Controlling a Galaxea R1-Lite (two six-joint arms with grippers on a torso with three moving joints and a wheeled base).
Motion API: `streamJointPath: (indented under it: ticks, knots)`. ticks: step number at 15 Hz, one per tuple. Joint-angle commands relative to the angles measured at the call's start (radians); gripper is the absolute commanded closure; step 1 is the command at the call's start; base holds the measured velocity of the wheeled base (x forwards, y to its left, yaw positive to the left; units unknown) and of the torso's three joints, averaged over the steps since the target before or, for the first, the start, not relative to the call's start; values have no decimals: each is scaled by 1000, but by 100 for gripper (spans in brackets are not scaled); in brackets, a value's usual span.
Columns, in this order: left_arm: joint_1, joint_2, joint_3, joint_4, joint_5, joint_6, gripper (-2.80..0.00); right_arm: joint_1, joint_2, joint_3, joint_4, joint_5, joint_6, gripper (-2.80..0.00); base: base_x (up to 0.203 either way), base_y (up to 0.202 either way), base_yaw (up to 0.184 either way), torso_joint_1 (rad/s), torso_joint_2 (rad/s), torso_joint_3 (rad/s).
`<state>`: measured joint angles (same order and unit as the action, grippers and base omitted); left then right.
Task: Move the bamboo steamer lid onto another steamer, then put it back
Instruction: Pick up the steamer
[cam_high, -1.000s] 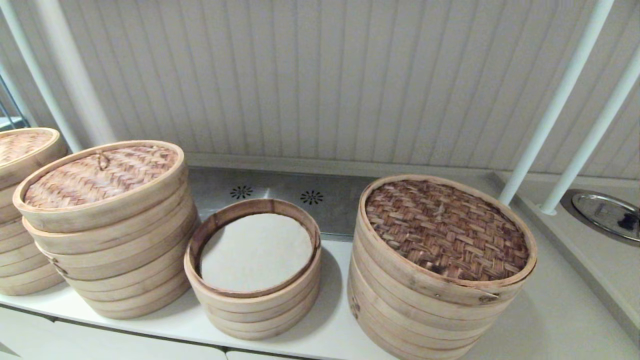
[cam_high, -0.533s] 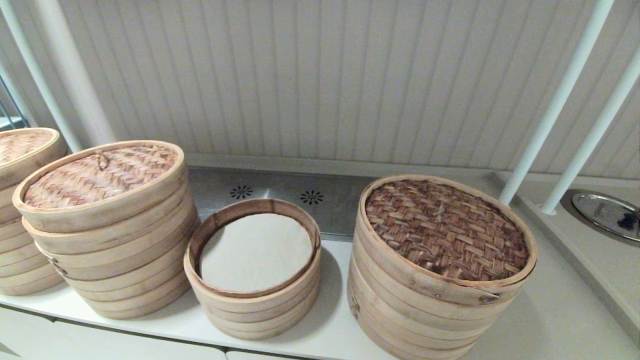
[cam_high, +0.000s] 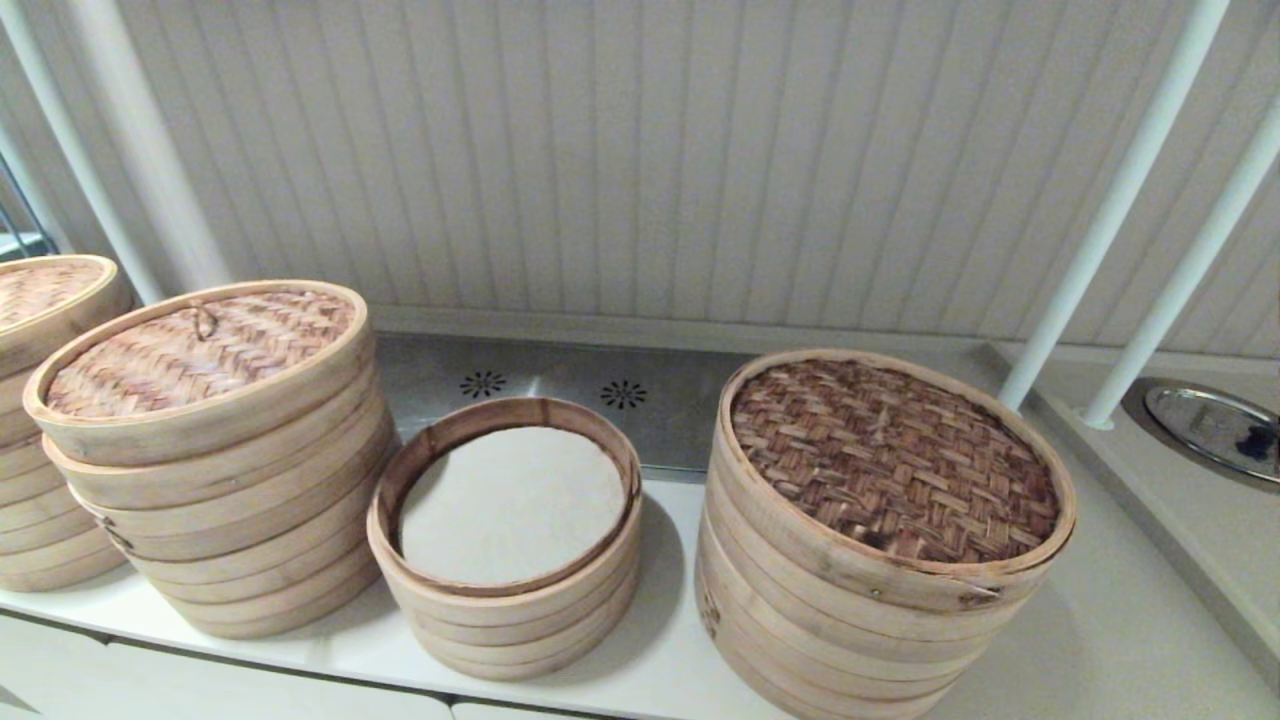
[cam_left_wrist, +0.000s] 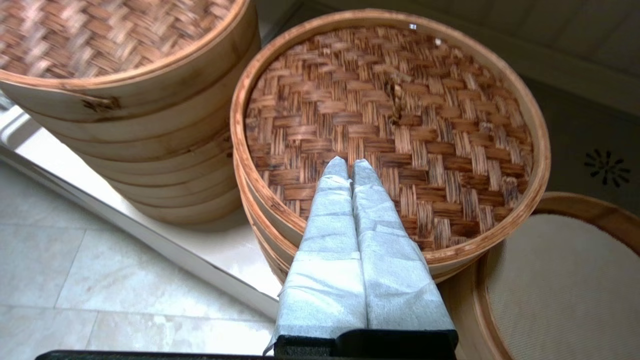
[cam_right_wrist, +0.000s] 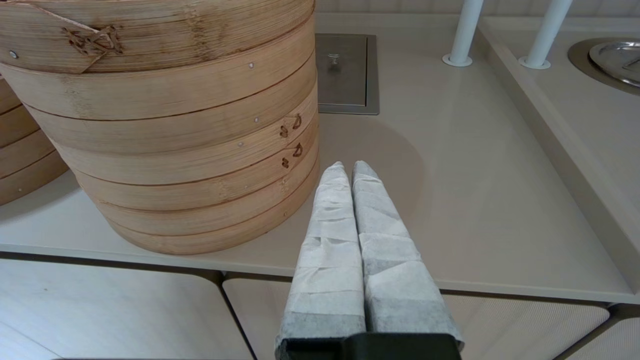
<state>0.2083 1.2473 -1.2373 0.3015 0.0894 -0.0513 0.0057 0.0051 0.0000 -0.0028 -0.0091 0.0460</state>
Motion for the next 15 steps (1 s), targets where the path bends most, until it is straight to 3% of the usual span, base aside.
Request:
streamJointPath:
  ticks: [1, 11, 12, 15]
  knots:
    - [3, 41, -11, 8, 1, -1, 0, 0, -1, 3, 0, 0, 0, 0, 0, 0, 0, 0, 0, 0]
    - [3, 185, -59, 43, -13, -5, 0, 0, -1, 3, 0, 0, 0, 0, 0, 0, 0, 0, 0, 0]
    - [2, 208, -62, 42, -22, -5, -280, 0, -1, 3, 0, 0, 0, 0, 0, 0, 0, 0, 0, 0]
    - [2, 257, -86, 43, -103, -3, -280, 0, -1, 3, 0, 0, 0, 0, 0, 0, 0, 0, 0, 0]
